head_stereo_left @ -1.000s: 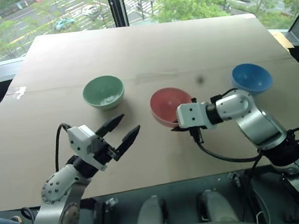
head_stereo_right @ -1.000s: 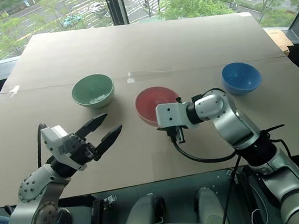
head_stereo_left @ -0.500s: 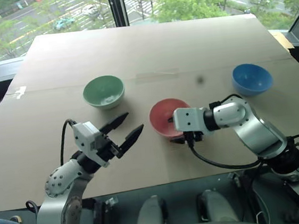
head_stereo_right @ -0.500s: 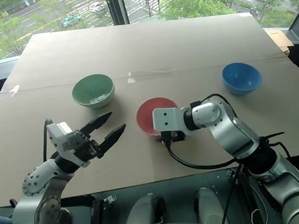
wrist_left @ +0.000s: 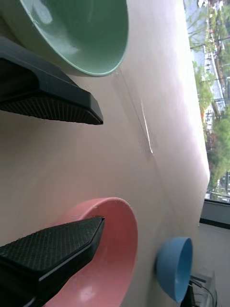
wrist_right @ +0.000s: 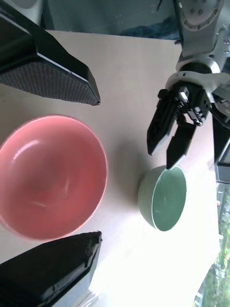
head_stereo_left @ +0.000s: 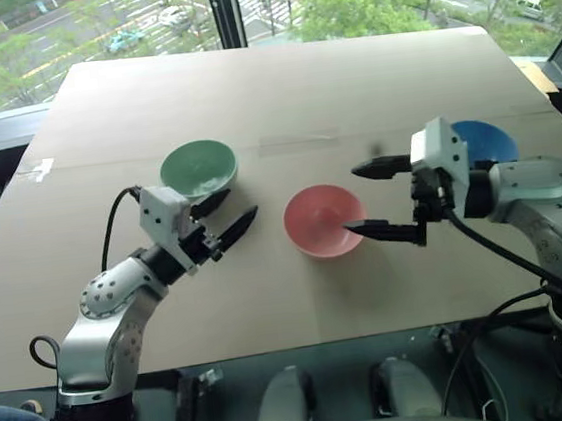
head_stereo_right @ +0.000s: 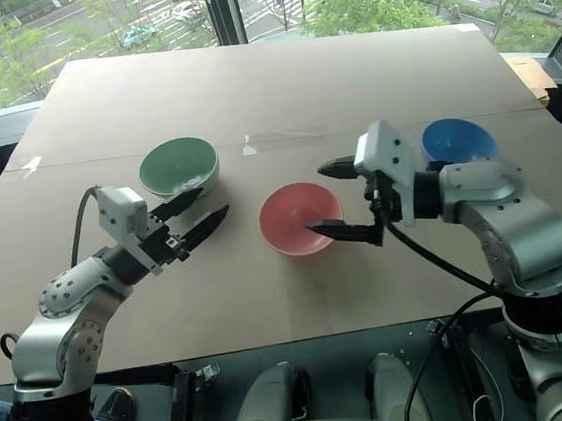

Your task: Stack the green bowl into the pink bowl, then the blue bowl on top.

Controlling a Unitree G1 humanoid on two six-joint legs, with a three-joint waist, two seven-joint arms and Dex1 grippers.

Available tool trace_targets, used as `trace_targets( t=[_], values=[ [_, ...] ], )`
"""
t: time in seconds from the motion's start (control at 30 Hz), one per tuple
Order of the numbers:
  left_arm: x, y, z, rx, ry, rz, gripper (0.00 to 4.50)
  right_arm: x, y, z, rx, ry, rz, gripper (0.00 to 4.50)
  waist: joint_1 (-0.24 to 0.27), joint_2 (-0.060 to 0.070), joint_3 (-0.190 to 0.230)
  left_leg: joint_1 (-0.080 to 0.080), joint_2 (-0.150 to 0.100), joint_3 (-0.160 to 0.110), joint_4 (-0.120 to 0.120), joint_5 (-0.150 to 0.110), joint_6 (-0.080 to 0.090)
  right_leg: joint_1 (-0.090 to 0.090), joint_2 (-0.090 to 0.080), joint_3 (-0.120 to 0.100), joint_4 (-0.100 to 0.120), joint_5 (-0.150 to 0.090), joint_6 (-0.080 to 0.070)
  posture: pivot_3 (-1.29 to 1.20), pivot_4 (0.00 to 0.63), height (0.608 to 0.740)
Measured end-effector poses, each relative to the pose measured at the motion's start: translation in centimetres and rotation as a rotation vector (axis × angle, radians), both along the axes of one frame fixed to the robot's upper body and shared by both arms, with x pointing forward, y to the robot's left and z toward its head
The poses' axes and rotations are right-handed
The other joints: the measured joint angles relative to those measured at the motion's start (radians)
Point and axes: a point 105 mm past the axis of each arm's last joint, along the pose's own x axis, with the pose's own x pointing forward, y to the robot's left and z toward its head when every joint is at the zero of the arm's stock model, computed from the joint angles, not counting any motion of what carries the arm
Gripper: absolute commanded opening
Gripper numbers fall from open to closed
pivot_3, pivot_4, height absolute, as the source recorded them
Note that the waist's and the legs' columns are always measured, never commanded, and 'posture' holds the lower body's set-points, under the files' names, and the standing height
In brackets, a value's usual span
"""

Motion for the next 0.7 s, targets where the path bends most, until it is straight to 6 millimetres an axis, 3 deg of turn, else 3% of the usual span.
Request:
trace_targets(
  t=[0.13,0.23,0.37,0.7],
  values=[
    [2.2,0.7,0.5,0.120,-0.018,0.032,3.23,-0.5,-2.4,0.4,0.076,0.003,-0.060,4.42,0.012,0.000,0.000,0.000,-0.001,0.000,0.000,0.000,0.000,0.000,0.000,0.000,0.000,0.000,0.000,0.00,0.150,0.738],
    [4.5,2.4,0.9,0.197,-0.019,0.105,3.23,-1.3,-4.2,0.2,0.120,0.024,-0.097,4.42,0.009,-0.001,0.000,0.000,-0.005,0.000,0.000,0.000,0.000,0.000,0.000,0.001,0.000,0.000,0.000,0.00,0.150,0.738],
    [6.6,2.9,0.7,0.264,-0.002,0.135,3.23,-2.1,-4.4,0.6,0.140,0.001,-0.100,4.42,0.007,-0.001,0.000,0.000,-0.004,0.001,0.000,0.000,0.000,0.000,0.000,0.001,0.001,0.000,0.001,0.00,0.150,0.738],
    [9.1,3.1,-0.7,0.439,0.045,0.080,3.23,-2.6,-4.5,0.7,0.129,-0.028,-0.138,4.42,0.009,-0.002,0.001,-0.001,-0.005,0.000,0.000,0.000,0.000,0.000,0.000,0.001,0.001,0.000,0.001,0.00,0.150,0.738]
  ],
)
